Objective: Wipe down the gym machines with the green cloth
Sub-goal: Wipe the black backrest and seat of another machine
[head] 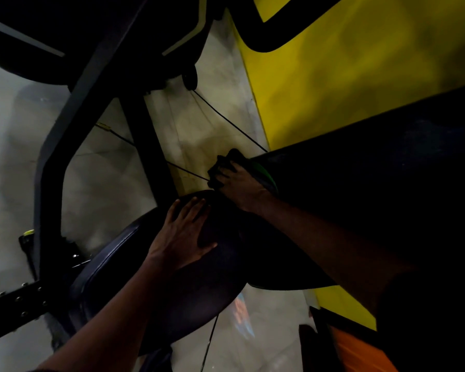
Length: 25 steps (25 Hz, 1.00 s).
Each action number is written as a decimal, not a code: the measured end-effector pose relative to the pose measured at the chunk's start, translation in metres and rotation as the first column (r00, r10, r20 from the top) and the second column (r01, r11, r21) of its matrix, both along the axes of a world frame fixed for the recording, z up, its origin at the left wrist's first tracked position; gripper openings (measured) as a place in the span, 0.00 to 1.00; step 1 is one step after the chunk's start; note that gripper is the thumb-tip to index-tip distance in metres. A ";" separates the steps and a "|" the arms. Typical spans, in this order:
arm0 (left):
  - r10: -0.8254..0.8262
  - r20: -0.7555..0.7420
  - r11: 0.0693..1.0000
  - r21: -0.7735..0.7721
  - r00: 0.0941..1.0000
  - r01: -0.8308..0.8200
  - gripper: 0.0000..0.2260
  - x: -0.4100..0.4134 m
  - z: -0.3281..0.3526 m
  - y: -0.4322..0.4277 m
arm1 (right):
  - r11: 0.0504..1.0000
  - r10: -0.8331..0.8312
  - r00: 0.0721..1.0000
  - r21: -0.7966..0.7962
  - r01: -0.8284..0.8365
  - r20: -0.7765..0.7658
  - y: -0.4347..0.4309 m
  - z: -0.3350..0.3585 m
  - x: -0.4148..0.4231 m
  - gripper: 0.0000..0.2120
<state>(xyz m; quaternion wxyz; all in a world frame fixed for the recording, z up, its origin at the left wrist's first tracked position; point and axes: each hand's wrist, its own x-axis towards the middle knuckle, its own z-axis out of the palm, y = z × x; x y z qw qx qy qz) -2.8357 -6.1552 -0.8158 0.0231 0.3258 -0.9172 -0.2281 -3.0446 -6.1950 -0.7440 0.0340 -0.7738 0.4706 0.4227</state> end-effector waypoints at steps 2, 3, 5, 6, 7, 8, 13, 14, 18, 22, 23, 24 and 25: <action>0.003 -0.008 1.000 0.010 1.000 -0.003 0.40 0.000 -0.001 -0.001 | 0.998 0.064 0.998 0.028 -0.064 -0.015 -0.001 -0.011 0.003 0.23; 0.001 -0.005 1.000 0.010 1.000 -0.001 0.40 0.000 -0.002 -0.002 | 0.994 0.107 0.994 0.027 -0.107 -0.017 0.002 -0.011 0.002 0.23; -0.008 0.010 1.000 0.008 1.000 0.008 0.40 0.000 -0.002 -0.002 | 0.995 0.088 0.995 0.044 -0.090 0.042 0.011 -0.008 -0.002 0.23; -0.013 0.017 1.000 0.013 1.000 0.013 0.40 0.000 -0.001 -0.003 | 0.996 0.084 0.994 0.028 -0.086 0.077 0.024 -0.009 -0.006 0.20; -0.016 0.023 1.000 0.020 1.000 0.016 0.40 0.000 0.000 -0.004 | 0.998 0.055 0.997 0.018 -0.056 0.063 0.041 -0.009 -0.009 0.15; -0.017 0.023 1.000 0.023 1.000 0.017 0.40 -0.001 0.001 -0.005 | 0.998 0.054 0.997 0.013 -0.055 0.051 0.060 -0.010 -0.014 0.13; -0.018 0.028 1.000 0.022 0.999 0.018 0.40 -0.001 0.000 -0.003 | 0.945 -0.302 0.942 -0.083 0.316 0.146 0.092 0.007 -0.027 0.25; -0.011 0.033 1.000 0.020 0.999 0.010 0.40 -0.001 -0.001 -0.002 | 0.919 -0.350 0.917 -0.122 0.376 0.192 0.084 0.014 -0.025 0.27; -0.017 0.033 1.000 0.022 0.999 0.017 0.40 -0.001 0.000 0.000 | 0.921 -0.322 0.919 -0.149 0.360 0.228 0.097 0.032 -0.013 0.25; -0.011 0.044 1.000 -0.011 0.999 0.011 0.41 0.000 -0.001 -0.001 | 0.904 -0.411 0.902 0.180 0.387 0.128 0.150 0.008 -0.003 0.30; -0.011 0.040 1.000 -0.017 0.999 0.011 0.41 0.000 -0.002 0.000 | 0.903 -0.416 0.902 0.170 0.395 0.115 0.152 0.001 -0.005 0.29; -0.010 0.037 1.000 -0.025 0.999 0.011 0.41 -0.002 -0.003 0.001 | 0.923 -0.381 0.913 0.123 0.365 0.146 0.153 -0.007 -0.006 0.28; -0.010 0.044 0.999 -0.030 0.999 0.011 0.41 -0.002 -0.004 0.000 | 0.928 -0.370 0.918 0.110 0.357 0.143 0.152 -0.011 -0.003 0.27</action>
